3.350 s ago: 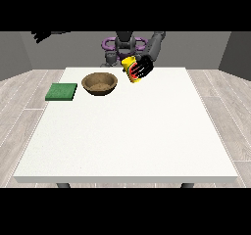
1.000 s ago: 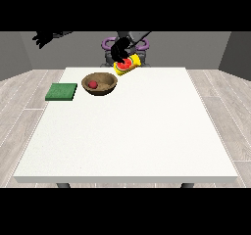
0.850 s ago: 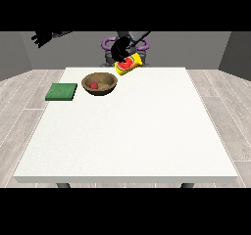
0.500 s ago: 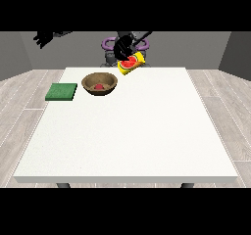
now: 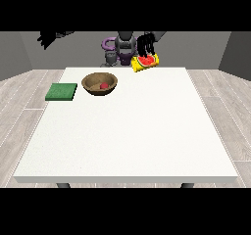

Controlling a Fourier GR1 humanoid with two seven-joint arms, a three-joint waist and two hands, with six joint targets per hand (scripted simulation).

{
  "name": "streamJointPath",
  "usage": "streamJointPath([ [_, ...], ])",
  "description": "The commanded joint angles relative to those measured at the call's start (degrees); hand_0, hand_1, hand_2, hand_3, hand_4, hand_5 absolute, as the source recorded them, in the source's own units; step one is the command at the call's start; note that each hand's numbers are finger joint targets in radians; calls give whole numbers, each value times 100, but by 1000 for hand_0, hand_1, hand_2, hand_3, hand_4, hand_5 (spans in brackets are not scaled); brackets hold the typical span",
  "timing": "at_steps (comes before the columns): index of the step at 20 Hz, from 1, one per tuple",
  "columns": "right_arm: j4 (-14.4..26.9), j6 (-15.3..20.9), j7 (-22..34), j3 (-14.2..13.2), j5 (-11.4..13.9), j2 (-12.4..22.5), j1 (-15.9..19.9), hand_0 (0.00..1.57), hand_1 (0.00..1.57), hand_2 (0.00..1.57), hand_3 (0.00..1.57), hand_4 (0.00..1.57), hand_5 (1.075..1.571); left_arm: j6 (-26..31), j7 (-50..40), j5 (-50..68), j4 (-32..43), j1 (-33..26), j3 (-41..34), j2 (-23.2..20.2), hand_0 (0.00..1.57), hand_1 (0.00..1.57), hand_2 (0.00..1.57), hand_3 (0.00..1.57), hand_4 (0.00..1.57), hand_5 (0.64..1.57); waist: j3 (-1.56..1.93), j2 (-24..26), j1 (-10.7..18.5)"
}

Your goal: Pick the cup and pour the ball into the bowl, then pick the bowl and place it on the pad

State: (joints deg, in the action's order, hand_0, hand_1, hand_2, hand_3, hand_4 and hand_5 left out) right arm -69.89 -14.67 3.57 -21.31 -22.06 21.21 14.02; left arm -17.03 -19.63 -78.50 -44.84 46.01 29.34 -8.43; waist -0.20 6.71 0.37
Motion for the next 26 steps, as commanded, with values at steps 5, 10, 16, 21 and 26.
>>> streamJointPath([
  [5, -300, 372, 6, 97, 62, -304, 79, 0, 0, 0, 0, 567, 1564, -1083, 756, 2601, -733, -1585, -1381, 806, 1151, 1151, 1501, 1196, 1195, 1571, -70, -405, 348],
  [10, -364, 404, -133, 364, 144, -639, 232, 0, 0, 0, 183, 582, 1566, -1105, 1574, 5210, -1784, -2241, -1592, 832, 0, 0, 0, 0, 838, 1488, -109, -913, 55],
  [16, -402, 950, -699, 515, 577, -1091, 140, 0, 0, 0, 0, 545, 1567, -529, 3373, 7104, -2574, -3145, -1360, 840, 0, 0, 0, 0, 901, 1457, -6, -1360, 379],
  [21, 166, 1227, -1152, 511, 843, -1225, 107, 0, 0, 0, 0, 490, 1568, 116, 4131, 7239, -2635, -3646, -1364, 839, 0, 0, 0, 0, 900, 1449, 20, -1356, 690],
  [26, 971, 1212, -1908, 806, 1097, -1558, 202, 0, 0, 0, 0, 467, 1570, 560, 3800, 7525, -2719, -3314, -1792, 580, 0, 0, 0, 0, 921, 1439, 22, -1290, 508],
])
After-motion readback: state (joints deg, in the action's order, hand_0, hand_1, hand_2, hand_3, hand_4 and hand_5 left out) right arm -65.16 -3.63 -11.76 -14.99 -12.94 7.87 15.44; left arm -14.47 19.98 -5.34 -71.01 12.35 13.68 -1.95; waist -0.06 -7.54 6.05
